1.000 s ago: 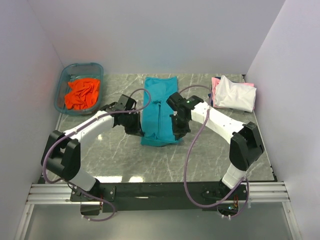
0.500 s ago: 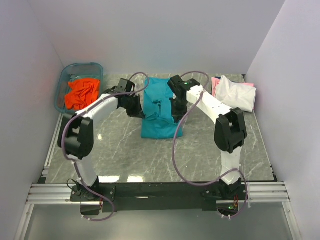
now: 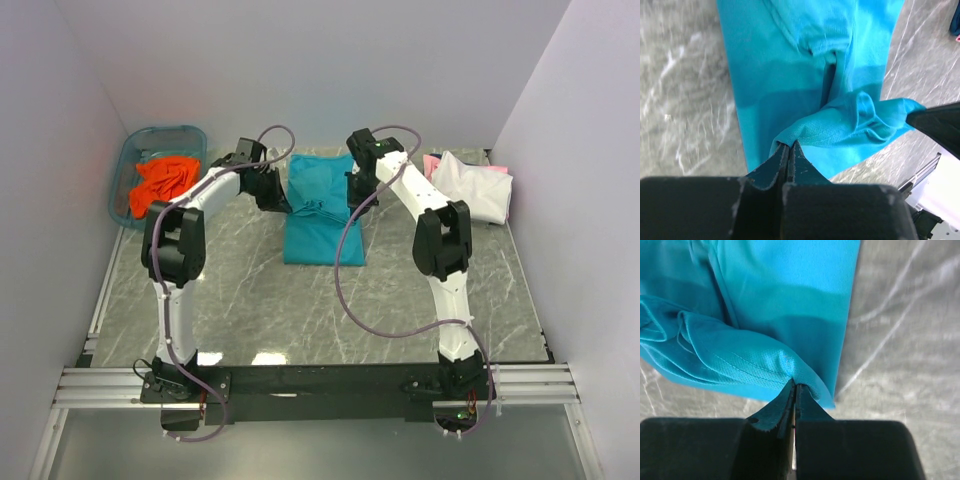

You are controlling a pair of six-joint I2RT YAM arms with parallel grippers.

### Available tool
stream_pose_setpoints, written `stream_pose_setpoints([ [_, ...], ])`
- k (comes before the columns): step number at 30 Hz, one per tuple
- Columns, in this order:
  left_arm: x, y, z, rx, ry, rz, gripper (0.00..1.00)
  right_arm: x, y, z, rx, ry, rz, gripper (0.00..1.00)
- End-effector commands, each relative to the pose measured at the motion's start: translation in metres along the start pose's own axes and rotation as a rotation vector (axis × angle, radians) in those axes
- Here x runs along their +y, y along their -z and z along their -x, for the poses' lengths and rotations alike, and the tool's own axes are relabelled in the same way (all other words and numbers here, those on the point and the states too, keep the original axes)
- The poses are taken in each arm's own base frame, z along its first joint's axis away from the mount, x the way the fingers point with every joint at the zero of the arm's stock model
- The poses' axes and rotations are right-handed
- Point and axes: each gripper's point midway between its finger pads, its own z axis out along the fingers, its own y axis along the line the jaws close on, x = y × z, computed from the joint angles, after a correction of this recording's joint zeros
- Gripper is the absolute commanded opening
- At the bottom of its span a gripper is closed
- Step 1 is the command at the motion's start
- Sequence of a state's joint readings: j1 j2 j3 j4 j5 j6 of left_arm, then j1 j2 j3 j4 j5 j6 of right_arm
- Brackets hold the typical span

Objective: Fold and stack the t-shirts
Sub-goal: Fold the tshirt

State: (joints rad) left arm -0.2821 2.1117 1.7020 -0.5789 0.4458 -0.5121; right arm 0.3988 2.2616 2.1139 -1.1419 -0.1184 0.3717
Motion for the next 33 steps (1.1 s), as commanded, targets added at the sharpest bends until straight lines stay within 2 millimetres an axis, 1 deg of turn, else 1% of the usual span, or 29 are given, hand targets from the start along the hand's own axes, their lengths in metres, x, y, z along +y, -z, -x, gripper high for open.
stream_pose_setpoints([
  [1,-0.016,0.000,0.020,-0.029,-0.053,-0.075,0.00,0.000,0.002,0.016,-0.017,0.004,0.035,0.00],
  [2,-0.017,-0.001,0.026,-0.041,-0.057,-0.081,0.00,0.000,0.003,0.021,-0.029,-0.001,0.044,0.00],
  [3,-0.016,-0.004,0.026,-0.036,-0.052,-0.088,0.00,-0.001,-0.001,0.026,-0.035,-0.009,0.057,0.00],
  [7,-0.018,-0.011,0.037,-0.063,-0.060,-0.105,0.00,-0.004,-0.006,0.041,-0.060,-0.038,0.087,0.00],
  [8,-0.015,-0.014,0.038,-0.060,-0.054,-0.097,0.00,-0.003,-0.007,0.045,-0.069,-0.039,0.095,0.00],
  [10,-0.012,-0.015,0.045,-0.083,-0.041,-0.080,0.00,-0.004,-0.010,0.054,-0.080,-0.048,0.118,0.00],
  [11,-0.010,-0.014,0.050,-0.105,-0.017,-0.064,0.04,-0.003,-0.014,0.059,-0.089,-0.050,0.129,0.16],
  [12,-0.011,-0.014,0.052,-0.114,-0.006,-0.069,0.14,-0.002,-0.013,0.062,-0.098,-0.054,0.140,0.27],
  [13,-0.007,-0.015,0.054,-0.125,0.009,-0.058,0.26,0.000,-0.010,0.069,-0.117,-0.055,0.154,0.35],
  [14,-0.007,-0.009,0.058,-0.146,0.018,-0.059,0.43,-0.002,-0.007,0.073,-0.129,-0.065,0.165,0.40],
  [15,-0.009,-0.007,0.061,-0.166,0.029,-0.062,0.48,0.000,-0.002,0.079,-0.155,-0.065,0.177,0.49],
  [16,-0.008,-0.006,0.065,-0.196,0.024,-0.058,0.52,-0.001,0.002,0.082,-0.168,-0.066,0.181,0.52],
  [17,-0.015,0.004,0.071,-0.226,0.015,-0.068,0.58,-0.003,0.006,0.088,-0.195,-0.066,0.183,0.54],
  [18,-0.017,0.007,0.072,-0.241,0.009,-0.069,0.60,-0.003,0.018,0.092,-0.226,-0.064,0.189,0.56],
  [19,-0.017,0.009,0.072,-0.246,0.006,-0.070,0.62,-0.005,0.018,0.090,-0.224,-0.066,0.187,0.58],
  [20,-0.020,0.013,0.072,-0.252,-0.001,-0.074,0.64,-0.006,0.022,0.091,-0.238,-0.065,0.190,0.59],
  [21,-0.019,0.015,0.071,-0.250,-0.012,-0.072,0.65,-0.005,0.032,0.094,-0.267,-0.061,0.198,0.59],
  [22,-0.017,0.013,0.066,-0.233,-0.009,-0.067,0.65,-0.007,0.029,0.089,-0.254,-0.061,0.193,0.59],
  [24,-0.015,0.014,0.059,-0.214,-0.012,-0.065,0.66,-0.007,0.035,0.087,-0.264,-0.057,0.202,0.59],
  [25,-0.010,0.011,0.051,-0.192,-0.003,-0.058,0.65,-0.009,0.029,0.079,-0.238,-0.058,0.199,0.59],
  [27,-0.012,0.014,0.044,-0.185,-0.004,-0.072,0.65,-0.009,0.030,0.072,-0.225,-0.053,0.203,0.59],
  [28,-0.004,0.011,0.033,-0.163,0.010,-0.062,0.65,-0.011,0.022,0.061,-0.191,-0.055,0.200,0.59],
  [29,-0.007,0.016,0.032,-0.173,0.006,-0.071,0.65,-0.012,0.020,0.058,-0.185,-0.057,0.203,0.59],
  [30,-0.006,0.016,0.027,-0.167,0.010,-0.071,0.64,-0.012,0.024,0.055,-0.189,-0.054,0.208,0.58],
  [31,0.000,0.013,0.015,-0.144,0.021,-0.063,0.64,-0.014,0.015,0.043,-0.154,-0.059,0.208,0.58],
  [32,-0.002,0.018,0.013,-0.150,0.019,-0.068,0.64,-0.015,0.014,0.037,-0.145,-0.061,0.213,0.57],
  [33,-0.003,0.019,0.010,-0.150,0.018,-0.075,0.64,-0.013,0.019,0.036,-0.161,-0.057,0.224,0.56],
])
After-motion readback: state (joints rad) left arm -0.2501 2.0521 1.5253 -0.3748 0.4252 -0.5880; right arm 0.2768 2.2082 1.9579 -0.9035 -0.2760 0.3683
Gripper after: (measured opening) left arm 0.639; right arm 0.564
